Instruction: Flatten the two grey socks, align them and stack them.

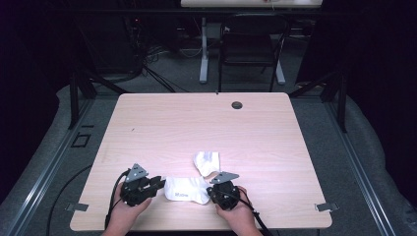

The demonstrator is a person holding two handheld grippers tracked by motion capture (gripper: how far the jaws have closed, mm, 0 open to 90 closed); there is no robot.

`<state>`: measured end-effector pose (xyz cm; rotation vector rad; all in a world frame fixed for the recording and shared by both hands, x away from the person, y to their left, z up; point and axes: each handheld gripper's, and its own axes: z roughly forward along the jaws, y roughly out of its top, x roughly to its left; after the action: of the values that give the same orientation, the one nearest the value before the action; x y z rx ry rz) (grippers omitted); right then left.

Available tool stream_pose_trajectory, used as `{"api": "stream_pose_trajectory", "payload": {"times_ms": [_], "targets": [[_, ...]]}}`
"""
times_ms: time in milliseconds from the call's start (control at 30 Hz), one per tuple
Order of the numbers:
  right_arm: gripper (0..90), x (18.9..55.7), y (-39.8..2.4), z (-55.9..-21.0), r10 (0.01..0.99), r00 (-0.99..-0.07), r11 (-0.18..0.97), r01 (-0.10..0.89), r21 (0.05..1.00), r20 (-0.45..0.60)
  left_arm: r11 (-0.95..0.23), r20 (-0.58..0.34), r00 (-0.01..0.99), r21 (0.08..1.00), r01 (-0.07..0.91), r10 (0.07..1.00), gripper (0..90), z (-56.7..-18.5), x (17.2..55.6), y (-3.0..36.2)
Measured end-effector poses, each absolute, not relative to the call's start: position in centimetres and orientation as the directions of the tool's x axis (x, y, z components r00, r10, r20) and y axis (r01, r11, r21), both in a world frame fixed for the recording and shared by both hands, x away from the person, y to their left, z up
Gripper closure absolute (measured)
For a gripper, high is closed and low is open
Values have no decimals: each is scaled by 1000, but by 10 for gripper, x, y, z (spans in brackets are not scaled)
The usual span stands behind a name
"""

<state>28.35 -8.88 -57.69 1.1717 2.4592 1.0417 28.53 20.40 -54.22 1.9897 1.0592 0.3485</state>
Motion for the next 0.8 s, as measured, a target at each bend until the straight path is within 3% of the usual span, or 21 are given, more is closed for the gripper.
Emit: {"api": "stream_pose_trajectory", "payload": {"times_ms": [200,333,633,800], "targets": [[879,283,-90,-570,750,-652,397,575,716,108,-336,-98,635,780,527,767,674,-544,284,196],[848,282,-84,-566,730,-678,378,513,771,93,-362,-67,645,781,509,761,664,-545,284,188],[819,289,-75,-578,728,-682,427,535,729,73,-398,-56,674,770,499,736,628,-551,289,175],[822,288,-75,-581,727,-683,435,536,723,69,-423,-71,664,719,552,745,600,-562,293,181]]}}
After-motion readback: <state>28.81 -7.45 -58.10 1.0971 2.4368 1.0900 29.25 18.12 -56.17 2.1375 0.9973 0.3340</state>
